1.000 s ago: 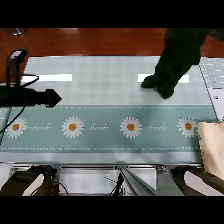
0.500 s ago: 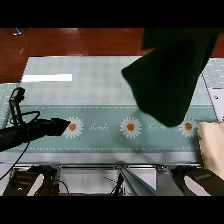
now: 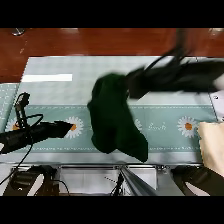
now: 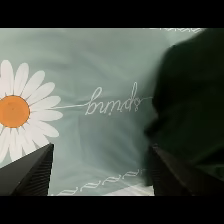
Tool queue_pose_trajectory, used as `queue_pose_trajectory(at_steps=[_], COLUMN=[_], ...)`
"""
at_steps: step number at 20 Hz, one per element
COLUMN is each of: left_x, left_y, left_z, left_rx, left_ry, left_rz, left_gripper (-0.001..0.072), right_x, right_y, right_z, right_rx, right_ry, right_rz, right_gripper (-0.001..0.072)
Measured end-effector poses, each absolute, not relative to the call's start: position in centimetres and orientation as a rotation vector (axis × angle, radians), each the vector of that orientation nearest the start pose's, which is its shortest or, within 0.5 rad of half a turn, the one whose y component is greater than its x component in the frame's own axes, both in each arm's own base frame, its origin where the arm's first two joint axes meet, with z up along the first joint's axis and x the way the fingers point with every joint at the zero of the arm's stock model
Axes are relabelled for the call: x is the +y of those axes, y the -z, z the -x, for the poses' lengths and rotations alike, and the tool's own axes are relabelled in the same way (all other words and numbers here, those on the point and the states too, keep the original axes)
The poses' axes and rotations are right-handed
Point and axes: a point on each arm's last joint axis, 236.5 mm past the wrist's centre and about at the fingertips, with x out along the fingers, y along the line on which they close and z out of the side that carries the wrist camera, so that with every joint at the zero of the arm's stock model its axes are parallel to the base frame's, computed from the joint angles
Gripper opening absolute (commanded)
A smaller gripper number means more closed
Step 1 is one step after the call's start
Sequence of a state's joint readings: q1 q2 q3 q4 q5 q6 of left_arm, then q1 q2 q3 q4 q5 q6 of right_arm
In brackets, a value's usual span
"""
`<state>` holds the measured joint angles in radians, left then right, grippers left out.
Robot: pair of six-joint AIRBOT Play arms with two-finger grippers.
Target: Fold the shirts.
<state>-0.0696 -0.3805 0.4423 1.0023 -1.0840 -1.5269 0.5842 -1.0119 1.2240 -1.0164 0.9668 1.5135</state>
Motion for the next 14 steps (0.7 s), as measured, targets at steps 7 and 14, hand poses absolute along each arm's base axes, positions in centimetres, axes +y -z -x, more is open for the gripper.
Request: queue_pose_trajectory(at_steps=[7,14], left_x=[-12.7,-12.4], left_y=[-4.1,-1.2], left_z=[-21.0,-21.1], left_rx=[0.991,1.109], left_ry=[0.404,0.356], left_rz=[0.428,0.527], left_gripper=[0.0701,0.07], right_x=[31.2,10.4], right_y=[-8.8,-9.5], right_z=[-28.0,-31.7], right_rx=[1.072,1.037], right_ry=[-0.763,-0.3], right_rz=[-0.386,-0.404], right_gripper=[0.0616,0.0615])
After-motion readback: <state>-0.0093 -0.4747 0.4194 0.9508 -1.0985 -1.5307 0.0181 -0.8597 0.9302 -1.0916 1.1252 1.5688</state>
